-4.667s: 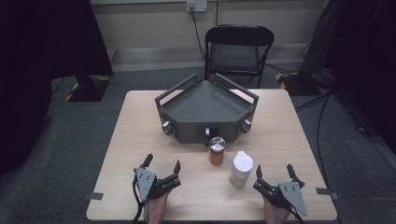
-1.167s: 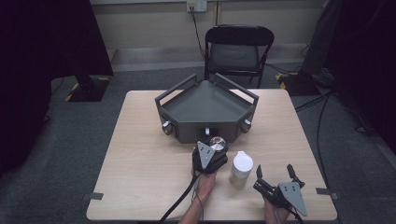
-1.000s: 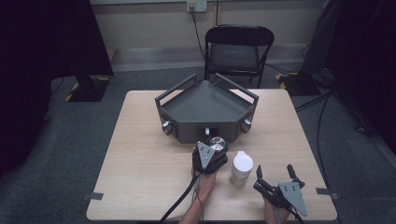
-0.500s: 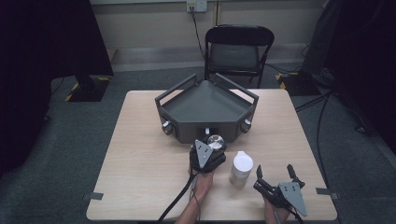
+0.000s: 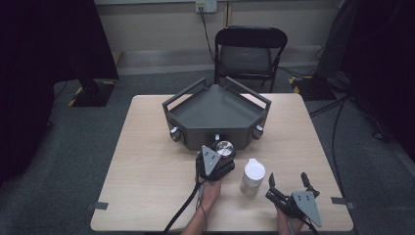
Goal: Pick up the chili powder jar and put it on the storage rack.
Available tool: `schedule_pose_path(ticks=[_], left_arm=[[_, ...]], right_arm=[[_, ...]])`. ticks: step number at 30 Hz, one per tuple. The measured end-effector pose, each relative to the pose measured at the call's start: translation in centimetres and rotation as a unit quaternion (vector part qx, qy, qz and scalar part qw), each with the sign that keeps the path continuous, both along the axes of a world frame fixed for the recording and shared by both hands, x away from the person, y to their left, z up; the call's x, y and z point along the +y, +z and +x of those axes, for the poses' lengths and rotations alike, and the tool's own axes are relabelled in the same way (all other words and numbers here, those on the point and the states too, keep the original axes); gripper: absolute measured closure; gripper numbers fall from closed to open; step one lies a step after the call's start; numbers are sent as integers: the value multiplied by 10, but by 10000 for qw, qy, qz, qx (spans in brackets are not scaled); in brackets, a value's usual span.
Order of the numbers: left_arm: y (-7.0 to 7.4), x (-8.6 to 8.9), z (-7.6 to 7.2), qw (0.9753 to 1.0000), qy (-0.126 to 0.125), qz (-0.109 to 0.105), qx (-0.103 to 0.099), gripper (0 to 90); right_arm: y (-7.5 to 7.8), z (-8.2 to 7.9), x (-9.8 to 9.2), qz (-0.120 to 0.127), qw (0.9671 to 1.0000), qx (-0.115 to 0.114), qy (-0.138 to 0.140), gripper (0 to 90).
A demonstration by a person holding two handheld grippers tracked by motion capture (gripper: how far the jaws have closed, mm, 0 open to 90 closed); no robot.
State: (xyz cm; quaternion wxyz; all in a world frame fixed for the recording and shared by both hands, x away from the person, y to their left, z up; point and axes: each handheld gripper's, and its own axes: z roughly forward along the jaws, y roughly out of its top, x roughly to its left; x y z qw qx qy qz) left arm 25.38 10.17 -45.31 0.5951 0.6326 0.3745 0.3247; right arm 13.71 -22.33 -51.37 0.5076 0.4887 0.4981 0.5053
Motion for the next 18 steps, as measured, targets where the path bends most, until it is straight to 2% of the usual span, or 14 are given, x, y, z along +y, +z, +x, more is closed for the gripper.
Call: schedule_pose_path(ticks=[3, 5, 7, 10, 13, 18], left_arm=[[3, 2, 0, 10000, -32, -10, -5, 354], [4, 7, 1, 9998, -150, -29, -119, 354], [7, 9, 1, 9997, -172, -25, -150, 354], [12, 14, 2, 9997, -211, -80, -127, 354], [19, 17, 3, 9996, -244, -14, -160, 354], [28, 25, 6, 9993, -322, -24, -190, 354]], right_arm=[[0, 0, 0, 0, 10000, -1, 1, 0], [0, 0, 0, -1, 10000, 0, 1, 0], [0, 0, 0, 0, 10000, 0, 1, 0], [0, 0, 0, -1, 10000, 1, 2, 0], [0, 0, 0, 0, 10000, 2, 0, 0], [0, 0, 0, -2, 10000, 1, 0, 0]])
